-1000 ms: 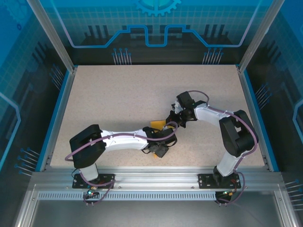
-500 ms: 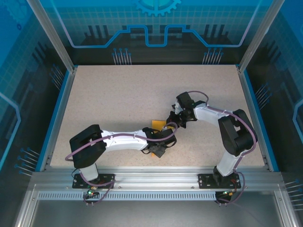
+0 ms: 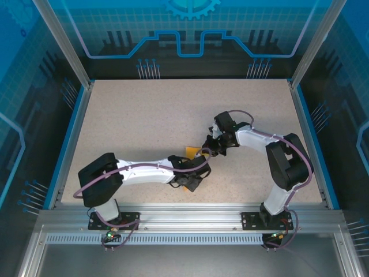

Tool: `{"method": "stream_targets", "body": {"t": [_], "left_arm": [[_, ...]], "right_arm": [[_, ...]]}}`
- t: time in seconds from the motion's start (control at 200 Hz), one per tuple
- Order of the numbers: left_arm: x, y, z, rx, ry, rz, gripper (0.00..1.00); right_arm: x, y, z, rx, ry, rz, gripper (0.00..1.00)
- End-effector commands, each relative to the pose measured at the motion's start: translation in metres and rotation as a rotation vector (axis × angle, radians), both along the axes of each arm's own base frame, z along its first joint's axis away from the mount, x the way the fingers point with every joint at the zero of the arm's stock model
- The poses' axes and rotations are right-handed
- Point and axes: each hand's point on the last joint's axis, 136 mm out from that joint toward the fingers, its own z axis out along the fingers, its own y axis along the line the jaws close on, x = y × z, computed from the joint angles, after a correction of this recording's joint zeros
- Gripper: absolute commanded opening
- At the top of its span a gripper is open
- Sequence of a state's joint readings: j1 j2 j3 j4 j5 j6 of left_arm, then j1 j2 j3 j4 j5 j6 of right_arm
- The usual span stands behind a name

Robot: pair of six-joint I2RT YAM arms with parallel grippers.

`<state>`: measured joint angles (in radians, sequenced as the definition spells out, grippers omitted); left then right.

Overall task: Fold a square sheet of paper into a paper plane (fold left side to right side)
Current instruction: Fold the wing for the fifth time at the center of the table.

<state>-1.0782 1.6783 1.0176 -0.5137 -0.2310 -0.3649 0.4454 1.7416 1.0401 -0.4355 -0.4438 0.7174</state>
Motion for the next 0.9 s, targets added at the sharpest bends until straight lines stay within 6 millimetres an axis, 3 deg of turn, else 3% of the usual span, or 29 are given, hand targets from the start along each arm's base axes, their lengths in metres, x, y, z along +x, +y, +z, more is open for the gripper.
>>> {"method": "stream_targets", "body": {"t": [0.0,0.21,0.38,0.58,0.895], "left_arm": [[-0.002,-0.003,0.013,-0.111,0.035,0.003,0.0],[-0.002,-0.004,0.026,-0.317,0.136,0.011,0.0],[0.003,-0.001,0.027,-0.456,0.229,0.043,0.0],[0.013,-0.001,0.03,-0.595,0.333,0.085,0.0],[0.03,0.006,0.021,-0.74,0.472,0.187,0.0]], "right_arm": [[0.001,0.004,0.009,-0.002,-0.029,0.02,0.05],[0.02,-0.013,0.045,0.001,-0.24,-0.041,0.39],[0.016,-0.038,0.055,-0.042,-0.349,-0.082,0.62],[-0.002,-0.05,0.038,-0.065,-0.382,-0.049,0.65],[-0.02,-0.019,0.023,-0.018,-0.426,0.02,0.65]]}}
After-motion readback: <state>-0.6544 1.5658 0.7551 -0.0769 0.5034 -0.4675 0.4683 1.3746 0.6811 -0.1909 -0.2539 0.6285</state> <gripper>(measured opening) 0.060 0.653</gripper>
